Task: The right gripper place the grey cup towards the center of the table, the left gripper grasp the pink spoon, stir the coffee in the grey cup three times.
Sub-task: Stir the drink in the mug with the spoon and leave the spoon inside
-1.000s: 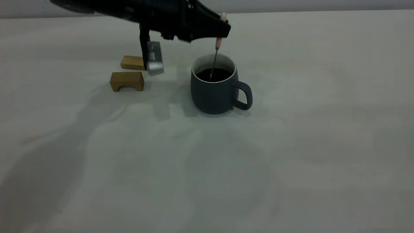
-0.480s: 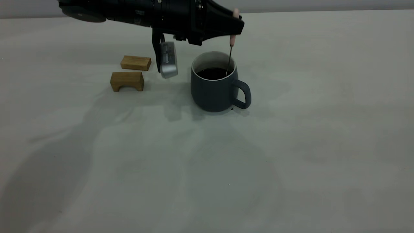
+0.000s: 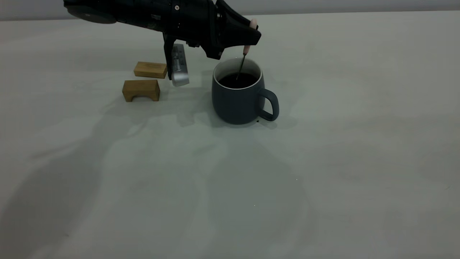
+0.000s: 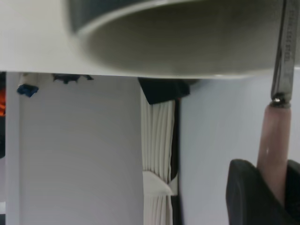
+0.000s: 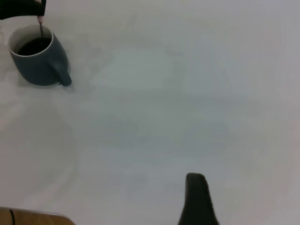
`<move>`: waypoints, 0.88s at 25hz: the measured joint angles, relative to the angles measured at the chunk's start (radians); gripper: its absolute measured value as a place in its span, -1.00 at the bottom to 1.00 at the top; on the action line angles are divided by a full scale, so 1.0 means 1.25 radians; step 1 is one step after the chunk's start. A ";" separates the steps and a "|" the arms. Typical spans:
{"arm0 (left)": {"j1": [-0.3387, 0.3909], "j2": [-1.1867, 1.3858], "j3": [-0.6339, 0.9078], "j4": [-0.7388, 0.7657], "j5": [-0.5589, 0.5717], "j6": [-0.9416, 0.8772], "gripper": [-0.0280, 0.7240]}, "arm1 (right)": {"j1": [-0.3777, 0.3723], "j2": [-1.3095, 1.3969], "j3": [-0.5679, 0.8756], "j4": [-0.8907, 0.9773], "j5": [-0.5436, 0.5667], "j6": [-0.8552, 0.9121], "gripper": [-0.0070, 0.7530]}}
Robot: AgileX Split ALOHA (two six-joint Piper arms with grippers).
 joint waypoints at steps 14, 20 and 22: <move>-0.007 0.002 -0.004 0.047 0.028 -0.205 -0.48 | 0.000 0.000 0.000 0.000 0.000 0.000 0.57; -0.007 -0.001 -0.006 0.031 -0.032 -0.094 -0.48 | 0.000 0.000 0.000 0.000 0.000 0.000 0.57; -0.007 -0.001 -0.006 0.029 -0.027 -0.037 -0.48 | 0.000 0.000 0.000 0.000 0.000 0.000 0.57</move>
